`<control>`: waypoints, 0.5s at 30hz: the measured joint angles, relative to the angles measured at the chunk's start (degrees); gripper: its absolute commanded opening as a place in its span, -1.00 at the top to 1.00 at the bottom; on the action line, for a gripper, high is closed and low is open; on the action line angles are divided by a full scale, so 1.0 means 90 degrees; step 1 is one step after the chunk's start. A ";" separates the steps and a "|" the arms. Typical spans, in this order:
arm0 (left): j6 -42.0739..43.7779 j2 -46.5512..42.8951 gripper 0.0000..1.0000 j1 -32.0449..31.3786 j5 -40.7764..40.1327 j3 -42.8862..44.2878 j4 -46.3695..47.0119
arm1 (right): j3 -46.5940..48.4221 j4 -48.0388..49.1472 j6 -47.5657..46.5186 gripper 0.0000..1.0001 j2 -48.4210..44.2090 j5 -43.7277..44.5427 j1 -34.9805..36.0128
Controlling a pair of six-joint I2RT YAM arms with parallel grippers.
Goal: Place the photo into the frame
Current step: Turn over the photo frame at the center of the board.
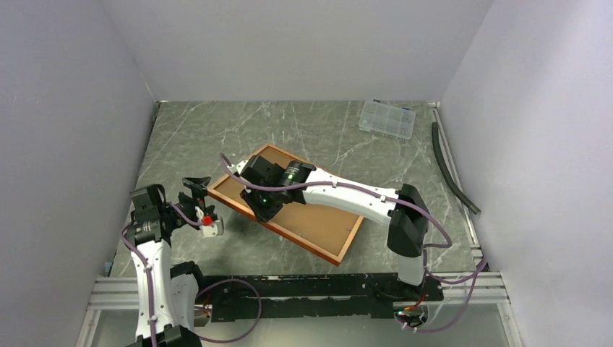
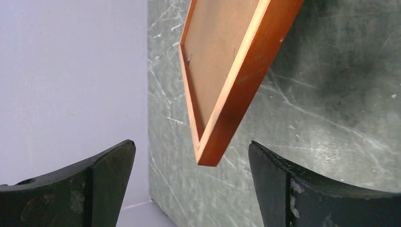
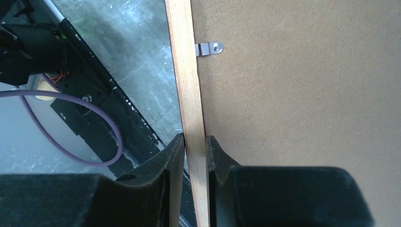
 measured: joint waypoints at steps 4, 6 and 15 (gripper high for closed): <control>0.0607 0.0146 -0.90 -0.0129 0.0129 -0.0027 0.0075 | 0.0070 -0.0066 0.0049 1.00 0.0000 -0.0189 0.0000; 0.0797 0.0357 -0.90 -0.0245 0.0129 0.0010 -0.0044 | 0.0114 -0.0112 0.0066 1.00 0.0000 -0.0236 0.0000; 0.1049 0.1163 -0.67 -0.0729 -0.0095 0.0289 -0.0617 | 0.0406 -0.0294 0.0090 1.00 0.0000 -0.0413 -0.0012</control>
